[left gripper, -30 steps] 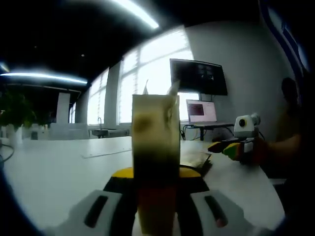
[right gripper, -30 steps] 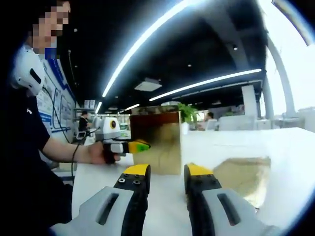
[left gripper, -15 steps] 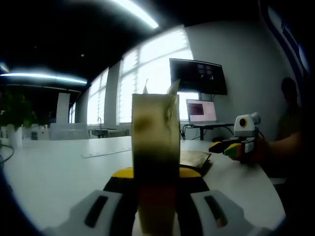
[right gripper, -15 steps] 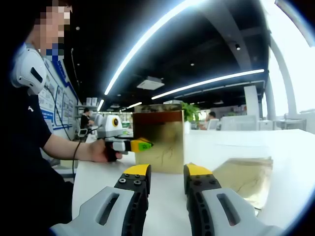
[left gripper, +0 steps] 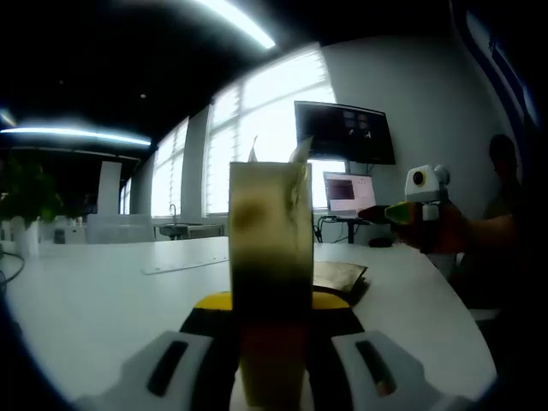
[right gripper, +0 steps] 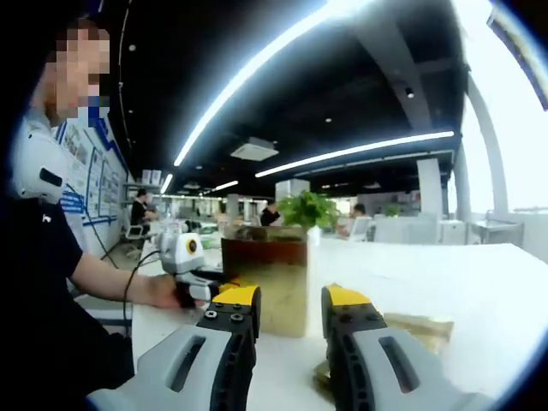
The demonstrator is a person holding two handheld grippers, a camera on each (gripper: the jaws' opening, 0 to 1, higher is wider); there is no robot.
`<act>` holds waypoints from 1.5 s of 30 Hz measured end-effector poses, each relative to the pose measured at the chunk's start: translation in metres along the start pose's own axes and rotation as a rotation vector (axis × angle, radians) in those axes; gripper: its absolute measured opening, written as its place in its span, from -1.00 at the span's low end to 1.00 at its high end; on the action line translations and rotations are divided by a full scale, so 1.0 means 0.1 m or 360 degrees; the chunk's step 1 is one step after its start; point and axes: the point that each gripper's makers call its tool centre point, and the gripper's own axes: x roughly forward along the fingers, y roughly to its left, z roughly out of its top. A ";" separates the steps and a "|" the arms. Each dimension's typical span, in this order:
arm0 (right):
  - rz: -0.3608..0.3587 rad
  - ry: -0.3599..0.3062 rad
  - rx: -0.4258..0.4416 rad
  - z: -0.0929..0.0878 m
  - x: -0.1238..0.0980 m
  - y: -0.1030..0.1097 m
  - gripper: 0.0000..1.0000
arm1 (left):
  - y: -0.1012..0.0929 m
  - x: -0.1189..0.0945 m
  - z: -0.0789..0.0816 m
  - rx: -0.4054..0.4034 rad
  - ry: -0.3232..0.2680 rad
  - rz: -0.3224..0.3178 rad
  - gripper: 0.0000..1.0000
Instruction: Extract single mask from mask box in order stack masks on table
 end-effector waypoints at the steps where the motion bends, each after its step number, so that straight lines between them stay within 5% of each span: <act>1: 0.0018 0.0003 -0.0007 0.04 0.01 0.01 -0.49 | 0.00 0.00 0.00 0.0001 0.0000 0.0000 -0.38; 18: 0.0151 0.0060 -0.0180 0.64 0.26 0.02 -0.52 | -0.01 0.01 0.01 0.0033 0.0006 -0.0013 -0.40; 33: 0.0284 0.0248 -0.0345 0.60 0.50 0.22 -0.53 | -0.17 0.02 0.00 -0.0009 0.0021 -0.0138 -0.40; 45: 0.0395 0.0353 -0.0462 0.60 0.66 0.34 -0.53 | -0.16 0.02 0.00 -0.0001 0.0020 -0.0134 -0.39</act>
